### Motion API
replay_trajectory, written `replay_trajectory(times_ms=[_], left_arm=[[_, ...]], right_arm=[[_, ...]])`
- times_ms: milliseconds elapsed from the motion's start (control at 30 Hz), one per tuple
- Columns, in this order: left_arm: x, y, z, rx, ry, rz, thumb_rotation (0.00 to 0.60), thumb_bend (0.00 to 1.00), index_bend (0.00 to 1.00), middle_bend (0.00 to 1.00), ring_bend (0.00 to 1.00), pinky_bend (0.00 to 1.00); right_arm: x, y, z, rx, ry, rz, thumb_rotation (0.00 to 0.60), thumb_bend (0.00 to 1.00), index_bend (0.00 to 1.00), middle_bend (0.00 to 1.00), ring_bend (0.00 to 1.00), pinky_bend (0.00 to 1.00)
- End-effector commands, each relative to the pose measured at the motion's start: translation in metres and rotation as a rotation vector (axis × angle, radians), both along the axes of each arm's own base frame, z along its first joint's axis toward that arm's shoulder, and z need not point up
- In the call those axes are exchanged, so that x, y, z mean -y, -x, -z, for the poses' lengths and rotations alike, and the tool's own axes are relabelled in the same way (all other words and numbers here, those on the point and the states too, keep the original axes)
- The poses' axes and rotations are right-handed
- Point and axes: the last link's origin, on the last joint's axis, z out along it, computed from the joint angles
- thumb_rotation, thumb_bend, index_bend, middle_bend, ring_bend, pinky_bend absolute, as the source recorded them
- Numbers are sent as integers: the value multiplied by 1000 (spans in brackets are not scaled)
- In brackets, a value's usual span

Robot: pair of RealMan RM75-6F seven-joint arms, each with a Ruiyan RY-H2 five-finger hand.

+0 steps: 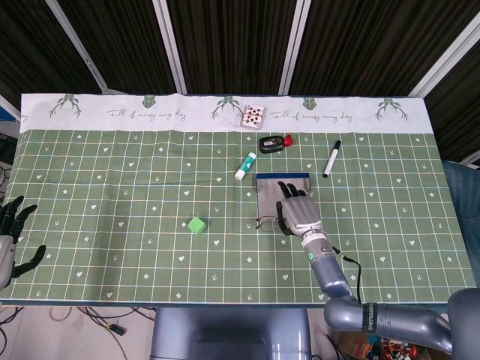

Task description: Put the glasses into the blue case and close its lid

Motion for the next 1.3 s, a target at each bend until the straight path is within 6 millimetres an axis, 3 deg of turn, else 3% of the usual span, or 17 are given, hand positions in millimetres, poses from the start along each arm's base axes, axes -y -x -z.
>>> replay_trajectory(times_ms=[33, 367, 600, 1300], left_arm=[[0, 0, 0, -1, -1, 0, 600, 311, 119, 0, 0, 0], [0, 0, -1, -1, -9, -4, 600, 312, 119, 0, 0, 0], [0, 0, 0, -2, -9, -7, 600, 311, 119, 0, 0, 0], [-1, 0, 0, -7, -11, -11, 600, 311, 119, 0, 0, 0]], right_arm=[[11, -6, -7, -3, 16, -15, 600, 550, 676, 24, 67, 183], [44, -14, -10, -4, 68, -44, 600, 551, 682, 16, 66, 166], [64, -9, 2, -16, 72, -26, 600, 546, 682, 13, 63, 166], [93, 6, 27, -123, 23, -98, 600, 532, 682, 8, 52, 165]])
